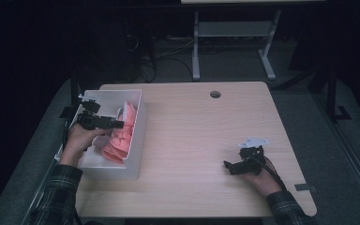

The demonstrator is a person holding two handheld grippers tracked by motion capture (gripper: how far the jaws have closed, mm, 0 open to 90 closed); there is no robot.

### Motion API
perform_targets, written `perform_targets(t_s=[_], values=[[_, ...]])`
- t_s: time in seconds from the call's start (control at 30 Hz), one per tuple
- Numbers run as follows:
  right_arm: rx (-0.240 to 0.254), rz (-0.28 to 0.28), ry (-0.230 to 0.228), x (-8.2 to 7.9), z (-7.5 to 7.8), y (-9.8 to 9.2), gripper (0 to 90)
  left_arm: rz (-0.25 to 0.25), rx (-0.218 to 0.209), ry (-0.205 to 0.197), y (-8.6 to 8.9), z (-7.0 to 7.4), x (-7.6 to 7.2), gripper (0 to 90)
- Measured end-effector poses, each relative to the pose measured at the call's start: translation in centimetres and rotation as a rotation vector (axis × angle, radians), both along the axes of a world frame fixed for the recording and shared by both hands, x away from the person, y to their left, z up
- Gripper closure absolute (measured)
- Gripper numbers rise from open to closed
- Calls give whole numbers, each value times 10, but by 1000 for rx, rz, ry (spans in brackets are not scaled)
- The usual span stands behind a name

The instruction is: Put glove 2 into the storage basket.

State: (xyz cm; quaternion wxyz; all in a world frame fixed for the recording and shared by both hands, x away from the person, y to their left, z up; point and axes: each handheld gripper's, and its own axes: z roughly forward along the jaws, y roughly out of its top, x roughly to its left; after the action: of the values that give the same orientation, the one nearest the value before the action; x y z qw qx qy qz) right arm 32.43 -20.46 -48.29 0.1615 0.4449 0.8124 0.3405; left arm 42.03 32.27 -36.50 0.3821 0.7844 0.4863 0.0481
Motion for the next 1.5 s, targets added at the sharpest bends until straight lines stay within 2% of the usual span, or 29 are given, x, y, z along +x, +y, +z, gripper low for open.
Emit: perform_targets(t_s=[0.2,0.33,0.53,0.73,0.93,1.1,1.2,1.3,1.43,1.5], values=[[0,0,-1,0,0,0,0,-6,-7,-55,0,26,-4,164],[0,0,-1,0,0,0,0,-27,-16,-102,-3,46,-8,164],[0,0,-2,0,0,0,0,-74,-9,-159,-19,69,-14,160],[1,0,-2,0,0,0,0,-118,-30,-203,-45,81,-18,159],[2,-1,-2,0,0,0,0,-174,-40,-221,-79,80,-25,159],[2,0,-2,0,0,0,0,-236,-37,-227,-115,72,-36,151],[2,0,-2,0,0,0,0,-256,-35,-237,-136,67,-45,150],[2,0,-2,0,0,0,0,-277,2,-251,-156,60,-54,150],[1,0,-2,0,0,0,0,-304,5,-257,-180,46,-65,150],[2,-1,-1,0,0,0,0,-333,30,-266,-191,36,-70,150]])
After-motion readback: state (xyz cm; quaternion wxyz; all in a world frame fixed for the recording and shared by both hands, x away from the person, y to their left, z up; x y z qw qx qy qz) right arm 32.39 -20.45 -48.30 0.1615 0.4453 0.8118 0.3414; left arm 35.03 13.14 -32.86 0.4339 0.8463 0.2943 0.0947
